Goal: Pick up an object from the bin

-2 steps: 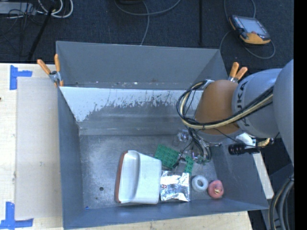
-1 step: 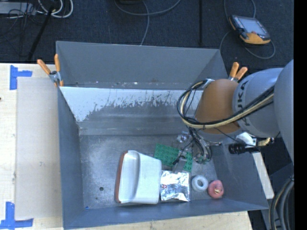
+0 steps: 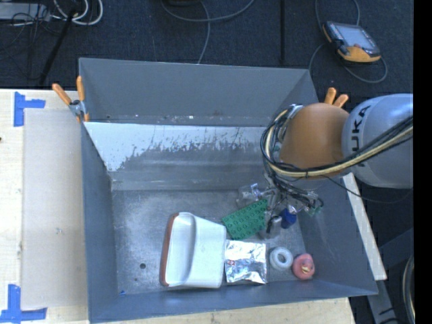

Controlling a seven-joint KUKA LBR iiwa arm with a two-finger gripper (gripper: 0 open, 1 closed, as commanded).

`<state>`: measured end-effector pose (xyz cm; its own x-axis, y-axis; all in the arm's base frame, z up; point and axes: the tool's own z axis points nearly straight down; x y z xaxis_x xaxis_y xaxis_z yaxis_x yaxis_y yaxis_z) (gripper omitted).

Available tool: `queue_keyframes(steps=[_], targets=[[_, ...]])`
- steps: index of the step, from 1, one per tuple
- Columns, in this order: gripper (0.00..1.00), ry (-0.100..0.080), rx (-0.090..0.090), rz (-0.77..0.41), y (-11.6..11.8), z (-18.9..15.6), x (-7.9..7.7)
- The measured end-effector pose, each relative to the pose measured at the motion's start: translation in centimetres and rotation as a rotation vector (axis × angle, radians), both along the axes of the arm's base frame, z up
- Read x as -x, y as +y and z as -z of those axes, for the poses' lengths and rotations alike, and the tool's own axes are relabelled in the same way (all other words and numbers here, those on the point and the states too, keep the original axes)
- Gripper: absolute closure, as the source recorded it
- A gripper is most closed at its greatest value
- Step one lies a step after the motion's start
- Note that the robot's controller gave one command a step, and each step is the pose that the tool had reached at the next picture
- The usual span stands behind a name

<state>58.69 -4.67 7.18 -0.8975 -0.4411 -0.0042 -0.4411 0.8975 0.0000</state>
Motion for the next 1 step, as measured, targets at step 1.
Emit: queue_keyframes(steps=[1], targets=[[1.0, 0.003, 0.002, -0.87, -1.33, -3.02, 3.35]])
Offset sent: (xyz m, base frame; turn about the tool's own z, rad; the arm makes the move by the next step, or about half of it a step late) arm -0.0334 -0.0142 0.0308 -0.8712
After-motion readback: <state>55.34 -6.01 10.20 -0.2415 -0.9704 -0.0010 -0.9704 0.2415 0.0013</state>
